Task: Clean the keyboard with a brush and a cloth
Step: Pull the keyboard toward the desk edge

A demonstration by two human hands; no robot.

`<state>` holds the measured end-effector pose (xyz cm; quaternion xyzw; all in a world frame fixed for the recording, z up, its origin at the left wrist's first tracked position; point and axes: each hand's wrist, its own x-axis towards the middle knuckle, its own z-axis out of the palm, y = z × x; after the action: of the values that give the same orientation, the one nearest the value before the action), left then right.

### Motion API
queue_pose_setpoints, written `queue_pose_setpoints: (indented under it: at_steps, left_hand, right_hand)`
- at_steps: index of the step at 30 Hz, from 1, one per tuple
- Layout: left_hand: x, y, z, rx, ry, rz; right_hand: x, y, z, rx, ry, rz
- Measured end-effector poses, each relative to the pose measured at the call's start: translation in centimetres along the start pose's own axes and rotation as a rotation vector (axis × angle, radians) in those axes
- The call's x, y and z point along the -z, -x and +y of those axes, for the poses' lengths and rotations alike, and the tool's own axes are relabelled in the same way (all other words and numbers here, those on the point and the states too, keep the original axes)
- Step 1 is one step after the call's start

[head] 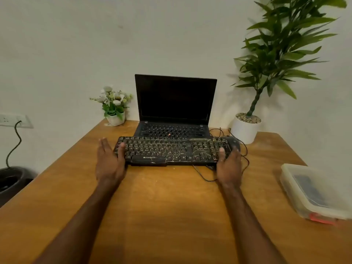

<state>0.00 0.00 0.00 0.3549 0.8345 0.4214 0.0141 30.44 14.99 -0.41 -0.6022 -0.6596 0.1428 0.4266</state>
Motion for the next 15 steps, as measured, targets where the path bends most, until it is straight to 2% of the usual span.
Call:
queue_pose_setpoints:
  at_steps: [2, 5, 7, 12, 15]
  left_hand:
    - [-0.4, -0.7, -0.2, 0.068, 0.143, 0.024]
    - [-1.0, -1.2, -0.5, -0.035, 0.272, -0.008]
    - [-0.9, -1.1, -0.7, -0.029, 0.337, -0.016]
    - [-0.3, -0.4, -1.3, -0.042, 0.504, -0.08]
    - [0.7, 1.1, -2.2, 0.002, 0.595, -0.099]
  right_hand:
    - [-0.2, -0.9, 0.8, -0.062, -0.19, 0.029]
    - [-0.4, -2.1, 2.2, -0.096, -0.297, 0.088]
    - [-0.4, -2.5, 2.1, -0.129, -0.343, 0.095]
    - [0.1, -2.1, 1.9, -0.248, -0.553, -0.008]
    - [1.3, -0.7, 2.2, -0.259, -0.629, -0.04]
